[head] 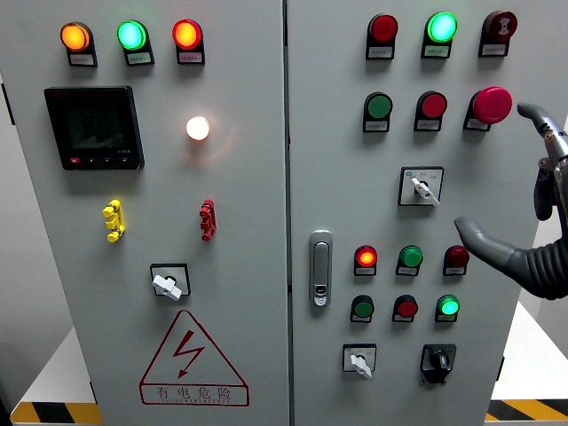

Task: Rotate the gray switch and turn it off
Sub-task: 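Move the right hand up toward the white rotary switch on the door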

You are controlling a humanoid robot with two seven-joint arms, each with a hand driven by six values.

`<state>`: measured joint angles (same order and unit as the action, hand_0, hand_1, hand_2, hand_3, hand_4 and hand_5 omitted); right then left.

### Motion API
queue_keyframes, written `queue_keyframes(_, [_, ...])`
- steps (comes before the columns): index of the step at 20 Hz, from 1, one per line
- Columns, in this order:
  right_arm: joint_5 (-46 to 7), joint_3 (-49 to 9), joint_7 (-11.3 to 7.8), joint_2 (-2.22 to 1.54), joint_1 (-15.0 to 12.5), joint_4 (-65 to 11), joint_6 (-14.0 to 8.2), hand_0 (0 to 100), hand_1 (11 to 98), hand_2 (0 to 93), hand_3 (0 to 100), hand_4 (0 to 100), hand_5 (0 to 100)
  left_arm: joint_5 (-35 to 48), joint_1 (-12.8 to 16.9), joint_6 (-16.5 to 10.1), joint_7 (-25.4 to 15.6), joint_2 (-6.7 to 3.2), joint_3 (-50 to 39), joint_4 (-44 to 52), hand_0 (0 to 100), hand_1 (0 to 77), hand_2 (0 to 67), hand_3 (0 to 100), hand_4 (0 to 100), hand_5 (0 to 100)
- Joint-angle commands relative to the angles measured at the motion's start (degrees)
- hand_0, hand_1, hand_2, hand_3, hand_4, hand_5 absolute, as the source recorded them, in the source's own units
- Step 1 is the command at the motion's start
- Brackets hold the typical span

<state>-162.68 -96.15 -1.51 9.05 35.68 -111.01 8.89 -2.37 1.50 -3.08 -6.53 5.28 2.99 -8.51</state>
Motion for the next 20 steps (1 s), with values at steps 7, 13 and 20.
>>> queue_keyframes(7, [0.0,0.0,0.63,0.00,-0.3,0.6,-0.1,0,56.2,20.2,99,88,100,0.0,0.0,0.0,-0.1,-0.01,0.0,0.0,0,0.0,10.1,21,12,12])
queue_keyframes(13, [1.7,0.0,3.52,0.00,-0.3,2.7,-0.4,2,54.0,22.9,99,88,100,0.0,0.0,0.0,0.0,-0.01,0.0,0.0,0,0.0,10.1,21,12,12])
queue_keyframes(20, [6.4,1.1,8.63,0.00,-0.2,5.2,-1.2,1,52.0,28.5,97,87,100,0.0,0.0,0.0,0.0,-0.01,0.0,0.0,0,0.0,10.0,21,12,12])
